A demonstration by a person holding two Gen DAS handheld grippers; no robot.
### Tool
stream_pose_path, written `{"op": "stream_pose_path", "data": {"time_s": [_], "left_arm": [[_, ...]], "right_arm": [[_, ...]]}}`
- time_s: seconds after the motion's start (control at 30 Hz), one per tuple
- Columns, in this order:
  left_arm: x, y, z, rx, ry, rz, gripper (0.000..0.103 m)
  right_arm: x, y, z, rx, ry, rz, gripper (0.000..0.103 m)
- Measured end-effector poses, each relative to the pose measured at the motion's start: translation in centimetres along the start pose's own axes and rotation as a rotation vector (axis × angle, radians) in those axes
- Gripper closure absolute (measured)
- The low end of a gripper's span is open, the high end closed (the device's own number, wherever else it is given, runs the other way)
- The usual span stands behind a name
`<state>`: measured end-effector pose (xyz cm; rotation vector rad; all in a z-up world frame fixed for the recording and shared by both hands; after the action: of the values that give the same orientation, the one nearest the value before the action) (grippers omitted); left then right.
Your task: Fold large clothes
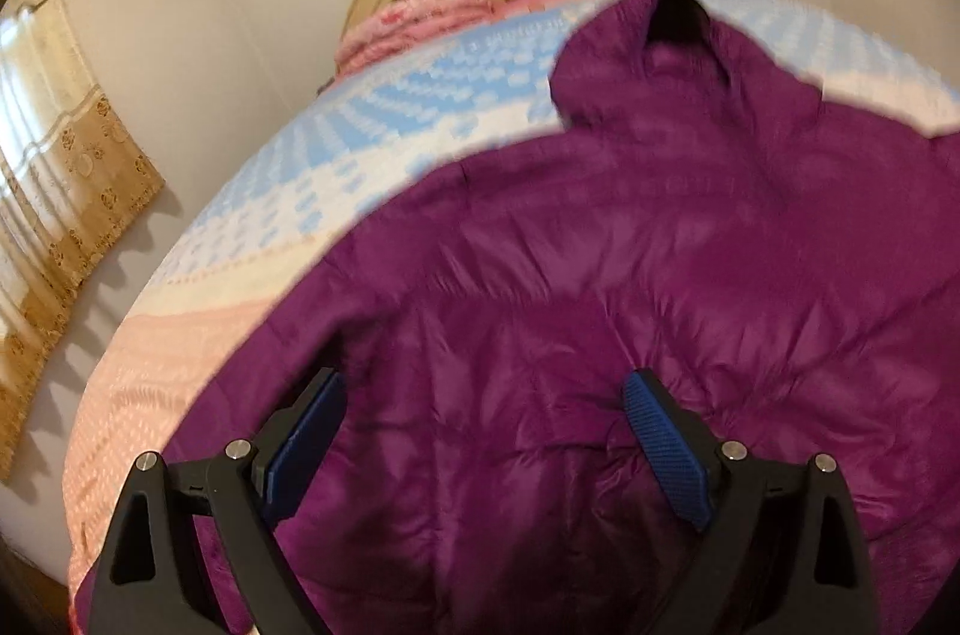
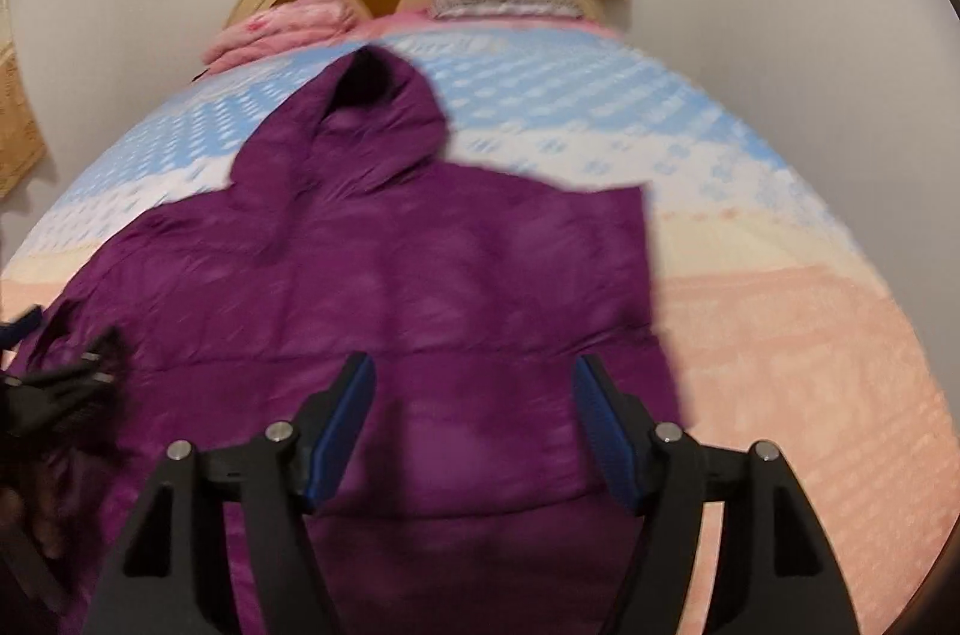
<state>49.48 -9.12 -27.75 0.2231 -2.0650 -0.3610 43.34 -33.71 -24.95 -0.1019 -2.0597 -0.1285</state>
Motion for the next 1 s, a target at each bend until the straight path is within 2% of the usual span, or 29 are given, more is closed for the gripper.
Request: {"op": "stream_pose_path", "data": {"time_s": [0.03,0.13,0.4,0.5,0.53,0.6,0.63,0.67,0.73,0.8,0.87,1.0], "left_arm": [[-0.1,-0.1,0.0,-0.002,0.002,0.000,0.009],[-0.3,-0.5,0.0,-0.017,-0.003,-0.011,0.009],[-0.2,-0.4,-0.2,-0.026,-0.011,-0.026,0.007],[1.6,1.9,-0.4,-0.005,-0.037,-0.036,0.007],[2.6,3.0,-0.5,0.002,-0.053,-0.045,0.007],[4.8,6.0,-0.2,0.027,-0.096,-0.023,0.007],[5.5,7.4,0.2,0.032,-0.108,-0.026,0.007],[6.2,9.4,0.9,0.036,-0.118,-0.046,0.007],[6.8,13.2,2.5,0.064,-0.134,-0.084,0.007],[6.3,18.0,5.0,0.105,-0.114,-0.152,0.007],[5.0,22.9,8.4,0.167,-0.058,-0.209,0.007],[3.2,31.0,15.8,0.302,0.052,-0.270,0.007]], "right_arm": [[-0.9,0.4,0.3,0.010,0.014,0.009,0.037],[-3.8,0.8,1.5,0.036,0.068,0.045,0.037],[-4.1,0.4,1.6,0.057,0.066,0.095,0.036],[-3.3,0.5,1.7,0.061,0.071,0.082,0.035],[-2.5,0.4,1.7,0.066,0.058,0.085,0.034],[-0.2,0.6,2.1,0.068,0.003,0.100,0.023],[0.9,0.9,2.4,0.072,-0.024,0.090,0.014],[2.0,1.3,2.9,0.078,-0.045,0.070,0.008],[3.8,2.2,4.5,0.096,-0.058,0.041,0.008],[4.8,3.1,6.1,0.122,-0.065,0.029,0.008],[5.8,4.1,7.8,0.155,-0.083,0.043,0.008],[6.9,5.7,10.5,0.171,-0.103,0.036,0.008]]}}
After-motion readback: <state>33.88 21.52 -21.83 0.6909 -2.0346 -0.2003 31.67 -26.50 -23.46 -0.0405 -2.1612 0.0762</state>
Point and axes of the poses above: each gripper's, at about its wrist camera, not at the fingertips, and x roughly against the way its jaws point, y to its left, z to its underside, the point moved 10 cm from there along -x, roughly the way its jaws point, and after that the axes turned 15 degrees about y, right-handed, at the moved point
